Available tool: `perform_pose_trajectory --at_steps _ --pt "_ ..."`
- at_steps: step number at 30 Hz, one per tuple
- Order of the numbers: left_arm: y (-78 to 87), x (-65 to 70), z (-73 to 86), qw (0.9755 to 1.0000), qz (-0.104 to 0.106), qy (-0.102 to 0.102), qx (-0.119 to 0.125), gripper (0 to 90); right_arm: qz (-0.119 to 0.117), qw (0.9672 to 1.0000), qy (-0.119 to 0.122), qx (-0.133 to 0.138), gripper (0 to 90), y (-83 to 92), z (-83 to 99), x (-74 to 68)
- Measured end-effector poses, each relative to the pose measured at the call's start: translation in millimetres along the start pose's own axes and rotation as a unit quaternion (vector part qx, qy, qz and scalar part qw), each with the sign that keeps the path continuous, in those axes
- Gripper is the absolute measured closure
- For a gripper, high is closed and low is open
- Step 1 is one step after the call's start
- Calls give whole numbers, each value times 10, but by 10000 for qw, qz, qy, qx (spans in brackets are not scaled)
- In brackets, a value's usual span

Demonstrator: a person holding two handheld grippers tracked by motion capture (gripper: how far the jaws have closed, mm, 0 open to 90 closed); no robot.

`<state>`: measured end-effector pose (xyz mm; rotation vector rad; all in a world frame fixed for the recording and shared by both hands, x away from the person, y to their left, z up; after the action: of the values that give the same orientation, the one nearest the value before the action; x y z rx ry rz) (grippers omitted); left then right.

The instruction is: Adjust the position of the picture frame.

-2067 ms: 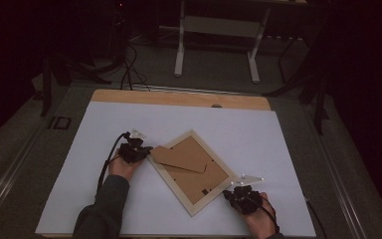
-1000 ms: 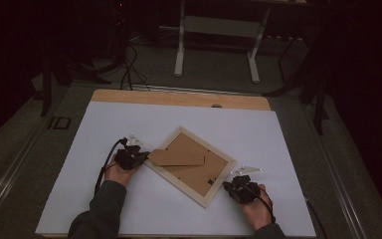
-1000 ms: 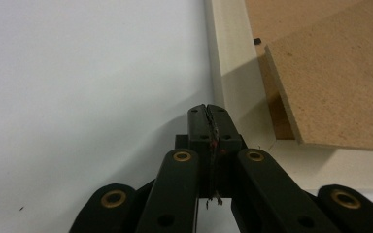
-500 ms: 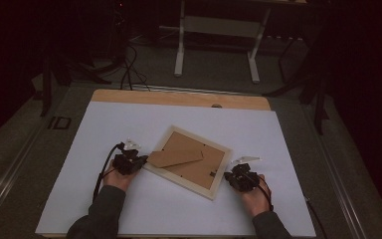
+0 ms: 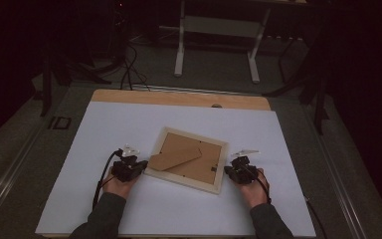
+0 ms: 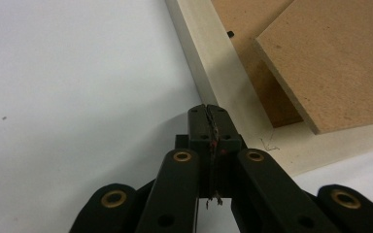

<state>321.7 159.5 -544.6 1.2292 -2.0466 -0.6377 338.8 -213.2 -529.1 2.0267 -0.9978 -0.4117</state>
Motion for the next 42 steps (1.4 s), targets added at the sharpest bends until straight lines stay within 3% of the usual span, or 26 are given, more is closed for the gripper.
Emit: perform_pose_trajectory --at_steps 5,9,24,42 --pt "32 6 77 9997 23 179 141 900 12 10000 -11 -6 900 -44 -54 22" --pt "39 26 76 9998 -79 108 133 900 11 10000 -30 4 900 -64 -78 35" --pt "42 -15 71 9995 -149 211 185 900 72 9999 -124 15 900 -170 -211 51" --pt "62 -14 93 9990 -231 288 233 900 -118 9997 -181 80 900 -238 -277 103"
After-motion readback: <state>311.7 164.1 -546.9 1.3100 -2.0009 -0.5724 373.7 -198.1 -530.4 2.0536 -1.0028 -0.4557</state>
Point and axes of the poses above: each handheld gripper's, and its own axes: y roughly backward along the jaws, z roughly out of its underside, x roughly to its right, the point moved 1 cm from there along -y, roughly forward along the jaws, and after that the axes turned 12 degrees about y, right-handed, at the moved point
